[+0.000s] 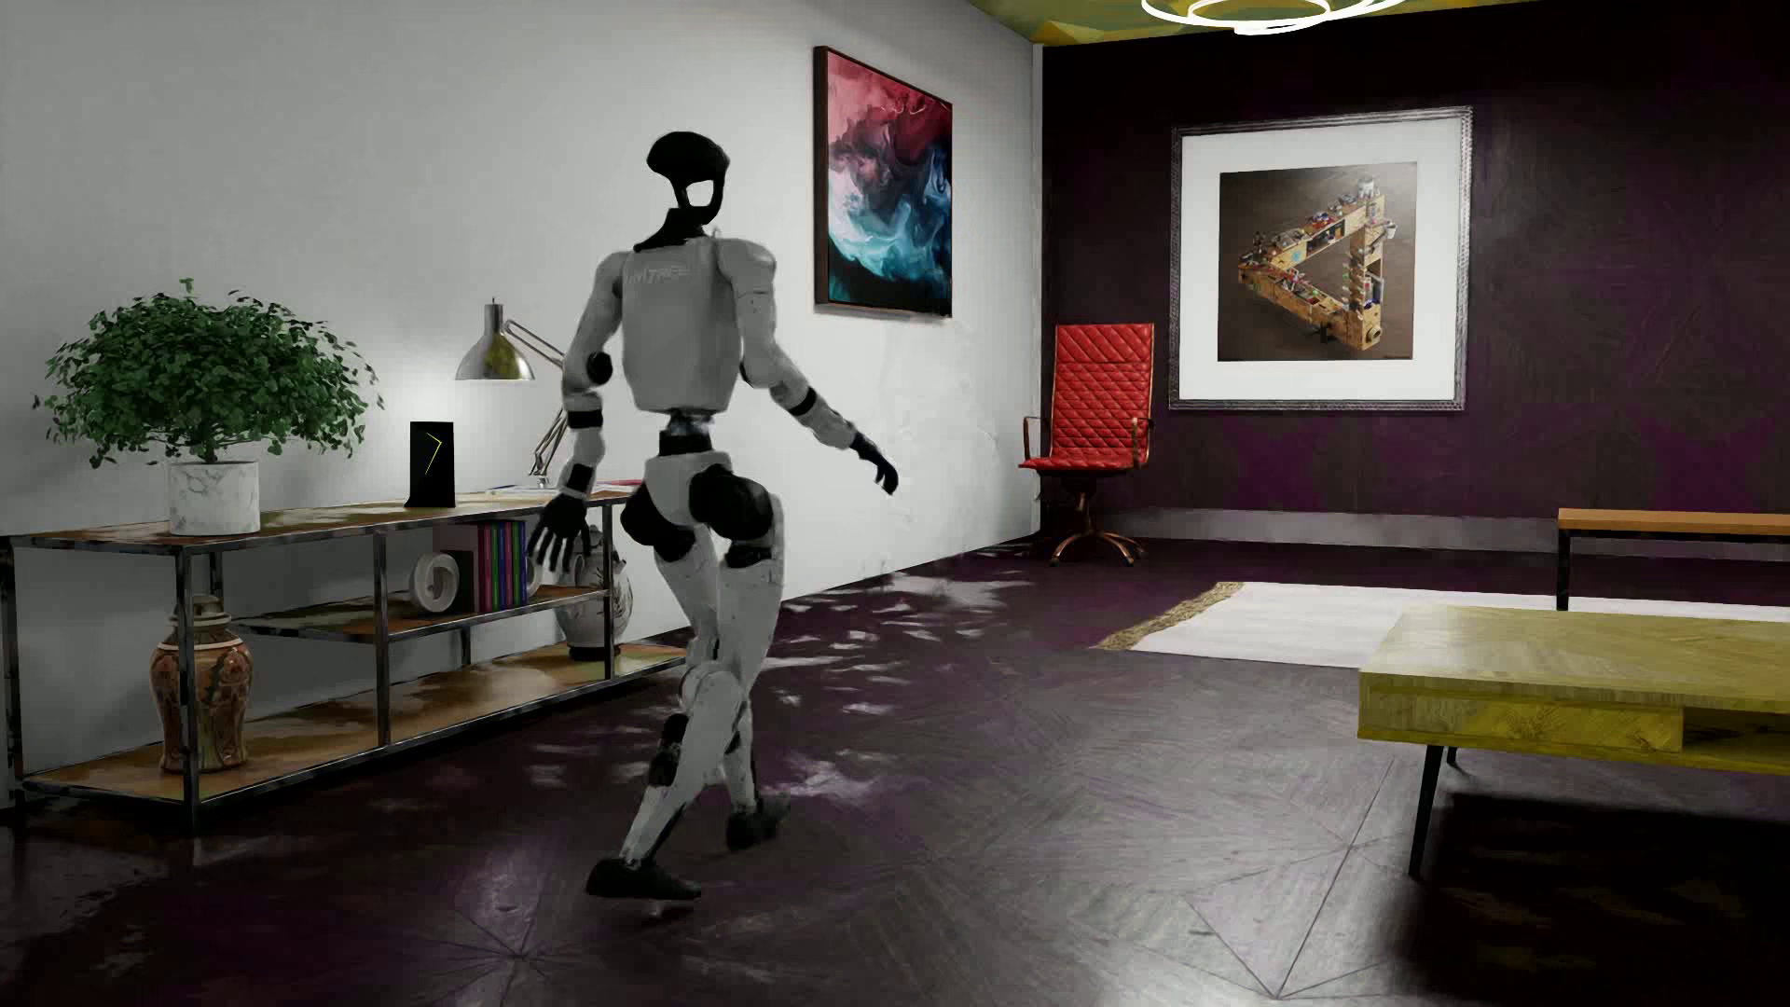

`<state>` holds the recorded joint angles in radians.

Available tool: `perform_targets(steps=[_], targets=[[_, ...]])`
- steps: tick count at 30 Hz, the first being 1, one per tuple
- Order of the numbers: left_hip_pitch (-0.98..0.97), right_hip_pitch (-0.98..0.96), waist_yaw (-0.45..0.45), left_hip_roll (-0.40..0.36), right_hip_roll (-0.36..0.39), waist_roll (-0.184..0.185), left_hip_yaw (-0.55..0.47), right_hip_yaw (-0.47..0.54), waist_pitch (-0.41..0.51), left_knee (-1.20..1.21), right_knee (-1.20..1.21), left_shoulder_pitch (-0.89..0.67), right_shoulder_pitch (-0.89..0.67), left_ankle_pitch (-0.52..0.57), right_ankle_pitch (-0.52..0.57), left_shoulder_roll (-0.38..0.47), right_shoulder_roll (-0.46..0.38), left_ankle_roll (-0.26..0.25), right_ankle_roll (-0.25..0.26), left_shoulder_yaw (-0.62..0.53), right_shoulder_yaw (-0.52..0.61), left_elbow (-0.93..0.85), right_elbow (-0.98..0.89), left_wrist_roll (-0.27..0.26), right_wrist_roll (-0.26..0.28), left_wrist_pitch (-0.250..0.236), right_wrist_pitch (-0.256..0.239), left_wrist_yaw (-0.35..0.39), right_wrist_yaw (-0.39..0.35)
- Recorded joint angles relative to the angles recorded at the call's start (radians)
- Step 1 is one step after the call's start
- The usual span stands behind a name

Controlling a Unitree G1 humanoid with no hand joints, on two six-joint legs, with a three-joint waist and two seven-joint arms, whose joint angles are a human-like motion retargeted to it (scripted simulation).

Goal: Walk to officechair

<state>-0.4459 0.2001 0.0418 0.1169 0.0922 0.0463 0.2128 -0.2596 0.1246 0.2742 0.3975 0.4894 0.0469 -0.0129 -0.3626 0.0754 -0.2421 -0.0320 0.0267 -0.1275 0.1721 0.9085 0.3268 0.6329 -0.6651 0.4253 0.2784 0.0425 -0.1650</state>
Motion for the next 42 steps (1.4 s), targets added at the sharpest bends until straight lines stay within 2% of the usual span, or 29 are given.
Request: perform_targets(steps=[1,3,5,7,9,11,13,15,16,17,18,19,20,21,22,23,24,25,26,27,28,30,32,34,35,36,37,39,42], targets=[[0.032,0.020,0.007,-0.030,-0.036,-0.008,0.023,0.013,-0.002,0.020,0.040,-0.008,0.016,0.041,0.038,-0.016,-0.008,0.145,0.006,-0.016,-0.013,0.016,-0.004,0.033,0.007,0.013,0.022,-0.038,-0.014],[0.103,-0.041,0.023,-0.092,-0.159,-0.037,0.062,0.015,-0.003,0.084,0.302,-0.072,0.065,-0.072,0.252,-0.043,0.001,0.167,-0.020,-0.042,-0.033,0.037,0.057,0.116,0.020,0.036,0.092,-0.062,-0.034],[0.220,-0.207,0.028,-0.149,-0.309,-0.066,0.105,0.051,0.000,0.054,0.671,-0.147,0.066,-0.145,0.485,-0.073,-0.008,0.180,0.080,0.006,0.073,-0.028,0.201,0.134,0.004,0.024,0.167,-0.002,0.061],[0.302,-0.372,0.003,-0.217,-0.418,-0.097,0.112,0.087,0.012,0.056,0.887,-0.230,0.075,-0.212,0.350,-0.088,-0.067,0.183,0.002,0.056,0.234,-0.143,0.291,0.086,-0.110,-0.070,0.134,0.100,0.229],[0.361,-0.518,-0.044,-0.259,-0.384,-0.113,0.063,0.133,0.023,0.080,0.884,-0.329,0.157,-0.275,0.283,-0.057,-0.020,0.173,-0.057,0.075,0.182,-0.246,0.296,0.038,-0.103,-0.169,0.146,0.182,0.203],[0.414,-0.608,-0.086,-0.270,-0.305,-0.110,0.011,0.157,0.028,0.114,0.680,-0.413,0.258,-0.337,0.193,-0.007,0.057,0.162,-0.038,0.054,0.072,-0.386,0.275,-0.008,-0.036,-0.220,0.145,0.210,0.104],[0.477,-0.642,-0.114,-0.275,-0.247,-0.101,-0.037,0.136,0.026,0.114,0.339,-0.482,0.326,-0.381,0.193,0.064,0.101,0.159,-0.059,0.018,0.057,-0.520,0.292,-0.046,-0.030,-0.251,0.136,0.211,0.076],[0.551,-0.637,-0.123,-0.280,-0.192,-0.091,-0.072,0.085,0.019,0.074,-0.050,-0.523,0.355,-0.405,0.296,0.113,0.106,0.148,0.037,0.003,0.119,-0.620,0.331,-0.088,-0.084,-0.262,0.127,0.224,0.143],[0.587,-0.636,-0.121,-0.282,-0.173,-0.086,-0.085,0.048,0.017,0.064,-0.172,-0.532,0.363,-0.422,0.299,0.124,0.102,0.141,0.208,0.002,0.146,-0.647,0.345,-0.102,-0.102,-0.258,0.119,0.234,0.192],[0.616,-0.659,-0.112,-0.283,-0.131,-0.083,-0.082,-0.007,0.017,0.078,-0.156,-0.528,0.364,-0.440,0.274,0.124,0.092,0.134,0.226,0.011,0.170,-0.661,0.352,-0.113,-0.120,-0.249,0.112,0.247,0.232],[0.640,-0.657,-0.111,-0.274,-0.155,-0.076,-0.085,-0.033,0.017,0.099,-0.094,-0.512,0.361,-0.446,0.332,0.118,0.089,0.132,0.211,0.018,0.177,-0.657,0.354,-0.120,-0.129,-0.235,0.109,0.256,0.259],[0.659,-0.626,-0.115,-0.257,-0.153,-0.070,-0.093,-0.072,0.015,0.126,-0.085,-0.490,0.357,-0.424,0.345,0.110,0.099,0.131,0.118,0.013,0.162,-0.631,0.349,-0.118,-0.130,-0.218,0.119,0.263,0.263],[0.666,-0.572,-0.123,-0.223,-0.127,-0.061,-0.105,-0.101,0.012,0.182,-0.109,-0.472,0.360,-0.379,0.361,0.104,0.123,0.118,-0.057,-0.005,0.124,-0.579,0.336,-0.110,-0.125,-0.188,0.134,0.260,0.238],[0.636,-0.529,-0.131,-0.180,-0.107,-0.047,-0.123,-0.132,0.012,0.301,-0.112,-0.455,0.361,-0.294,0.343,0.102,0.154,0.090,-0.116,-0.035,0.069,-0.502,0.322,-0.097,-0.109,-0.152,0.142,0.243,0.192],[0.571,-0.498,-0.137,-0.138,-0.094,-0.031,-0.154,-0.159,0.016,0.470,-0.087,-0.438,0.349,-0.174,0.300,0.101,0.179,-0.005,-0.126,-0.069,0.014,-0.408,0.321,-0.083,-0.088,-0.102,0.153,0.212,0.142],[0.489,-0.460,-0.143,-0.104,-0.088,-0.017,-0.199,-0.195,0.020,0.661,-0.062,-0.431,0.327,-0.065,0.253,0.103,0.189,-0.141,-0.126,-0.128,-0.012,-0.301,0.330,-0.059,-0.088,-0.053,0.162,0.153,0.119],[0.395,-0.405,-0.149,-0.051,-0.076,-0.009,-0.205,-0.233,0.021,0.839,-0.072,-0.429,0.294,0.026,0.220,0.114,0.187,-0.218,-0.126,-0.209,-0.024,-0.195,0.340,-0.017,-0.097,-0.027,0.166,0.063,0.119],[0.310,-0.361,-0.148,0.032,-0.062,0.000,-0.189,-0.256,0.024,0.966,-0.074,-0.414,0.239,-0.021,0.189,0.123,0.173,-0.192,-0.123,-0.269,-0.026,-0.119,0.350,0.028,-0.123,-0.023,0.171,-0.015,0.134],[0.224,-0.324,-0.138,0.082,-0.051,0.010,-0.181,-0.265,0.026,1.052,-0.073,-0.391,0.195,-0.075,0.158,0.123,0.162,-0.092,-0.114,-0.280,-0.040,-0.070,0.353,0.045,-0.140,-0.033,0.167,-0.032,0.127],[0.143,-0.286,-0.121,0.103,-0.042,0.018,-0.180,-0.269,0.027,1.088,-0.079,-0.355,0.153,-0.086,0.135,0.104,0.155,0.020,-0.102,-0.235,-0.074,-0.050,0.346,0.035,-0.146,-0.014,0.159,0.013,0.102],[0.069,-0.254,-0.100,0.105,-0.035,0.022,-0.182,-0.269,0.027,1.075,-0.080,-0.309,0.121,-0.097,0.115,0.083,0.151,0.077,-0.089,-0.160,-0.106,-0.054,0.314,0.005,-0.138,-0.002,0.137,0.087,0.073],[-0.037,-0.204,-0.064,0.069,-0.037,0.023,-0.175,-0.263,0.024,0.913,-0.059,-0.218,0.083,-0.171,0.079,0.058,0.124,0.068,-0.057,-0.059,-0.141,-0.077,0.212,-0.039,-0.099,-0.020,0.054,0.154,0.020],[-0.085,-0.161,-0.038,0.037,-0.038,0.019,-0.157,-0.252,0.016,0.603,-0.035,-0.151,0.047,-0.174,0.038,0.050,0.075,0.069,-0.025,-0.039,-0.121,-0.095,0.115,-0.029,-0.071,-0.045,0.010,0.134,0.008],[-0.059,-0.097,-0.025,0.007,-0.034,0.012,-0.128,-0.234,0.007,0.161,-0.050,-0.108,0.013,-0.082,0.002,0.034,0.032,0.038,0.012,-0.023,-0.095,-0.111,0.031,-0.013,-0.036,-0.052,-0.002,0.088,0.016],[-0.036,-0.060,-0.022,-0.007,-0.032,0.008,-0.098,-0.222,0.003,-0.025,-0.067,-0.093,0.001,-0.056,-0.006,0.024,0.019,-0.033,0.034,-0.004,-0.080,-0.124,0.001,-0.013,-0.027,-0.049,0.001,0.071,0.023],[-0.031,-0.027,-0.022,-0.005,-0.038,0.006,-0.038,-0.216,0.003,-0.056,-0.059,-0.088,0.001,-0.100,-0.023,0.022,0.014,-0.159,0.059,0.001,-0.078,-0.131,-0.023,0.000,-0.014,-0.046,0.005,0.055,0.017],[-0.029,-0.002,-0.019,-0.002,-0.055,0.002,0.003,-0.207,0.005,0.016,-0.029,-0.095,0.010,-0.059,-0.030,0.019,0.012,-0.070,0.081,0.003,-0.077,-0.132,-0.031,0.016,-0.007,-0.045,0.016,0.044,0.016],[0.056,0.028,-0.005,-0.056,-0.137,-0.012,0.038,-0.161,0.003,0.025,0.070,-0.116,0.050,0.014,0.045,-0.014,0.017,0.169,0.105,0.026,-0.057,-0.133,0.001,0.044,-0.015,-0.032,0.057,0.057,0.017],[0.182,-0.171,-0.002,-0.146,-0.343,-0.063,0.119,0.004,0.002,0.052,0.569,-0.187,0.084,-0.119,0.400,-0.064,0.005,0.183,0.087,0.054,0.043,-0.139,0.173,0.068,-0.064,-0.035,0.147,0.094,0.108]])
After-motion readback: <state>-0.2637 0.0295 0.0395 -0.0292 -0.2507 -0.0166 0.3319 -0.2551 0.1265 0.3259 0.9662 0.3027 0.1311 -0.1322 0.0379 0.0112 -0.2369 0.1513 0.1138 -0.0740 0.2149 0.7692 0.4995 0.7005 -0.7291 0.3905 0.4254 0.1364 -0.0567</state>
